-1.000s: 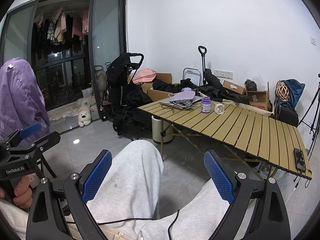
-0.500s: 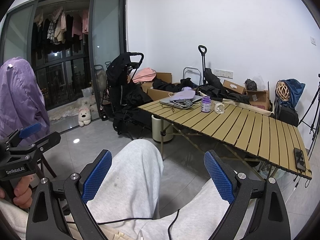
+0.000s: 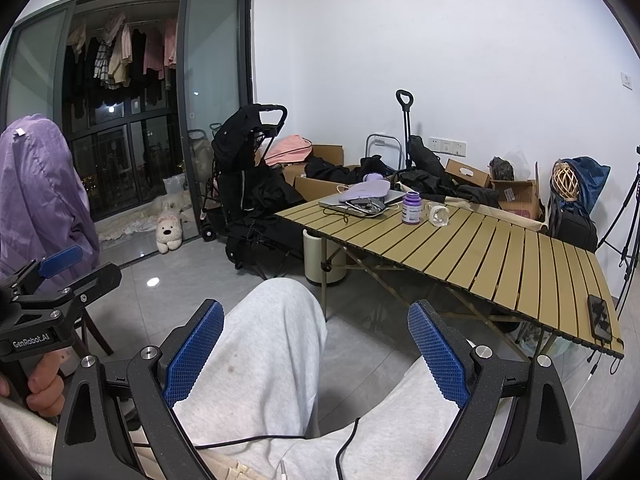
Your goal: Organize rigid objects
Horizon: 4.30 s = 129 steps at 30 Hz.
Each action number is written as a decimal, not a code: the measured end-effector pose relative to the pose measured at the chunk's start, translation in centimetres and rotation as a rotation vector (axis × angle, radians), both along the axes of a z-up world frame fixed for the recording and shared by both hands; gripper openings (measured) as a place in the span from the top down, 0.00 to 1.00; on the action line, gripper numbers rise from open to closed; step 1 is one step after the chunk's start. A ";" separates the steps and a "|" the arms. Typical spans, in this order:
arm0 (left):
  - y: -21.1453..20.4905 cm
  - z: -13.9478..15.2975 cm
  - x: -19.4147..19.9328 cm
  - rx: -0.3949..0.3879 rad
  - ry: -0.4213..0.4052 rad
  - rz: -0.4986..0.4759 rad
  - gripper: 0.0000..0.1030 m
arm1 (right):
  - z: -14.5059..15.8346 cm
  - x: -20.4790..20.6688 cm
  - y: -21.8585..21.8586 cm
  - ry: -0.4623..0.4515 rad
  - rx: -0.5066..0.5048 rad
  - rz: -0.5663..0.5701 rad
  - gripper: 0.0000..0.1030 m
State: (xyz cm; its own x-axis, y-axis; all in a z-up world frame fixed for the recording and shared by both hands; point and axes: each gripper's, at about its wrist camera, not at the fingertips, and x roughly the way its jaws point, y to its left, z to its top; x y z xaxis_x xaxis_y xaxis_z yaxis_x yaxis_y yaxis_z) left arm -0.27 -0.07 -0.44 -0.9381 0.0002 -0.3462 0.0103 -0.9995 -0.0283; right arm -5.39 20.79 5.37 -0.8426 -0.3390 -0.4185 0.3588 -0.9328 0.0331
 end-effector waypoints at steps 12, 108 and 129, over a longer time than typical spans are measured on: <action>0.0 0.0 -0.1 0.001 -0.004 0.001 0.00 | -0.2 -0.1 0.0 -0.004 -0.005 0.003 0.06; 21.6 -16.1 -63.1 0.194 -0.512 -0.475 0.52 | -17.0 -53.2 12.0 -0.332 0.290 0.108 0.25; 28.8 -16.6 -63.3 0.083 -0.681 -0.719 0.39 | -14.8 -52.6 21.3 -0.403 0.014 -0.217 0.25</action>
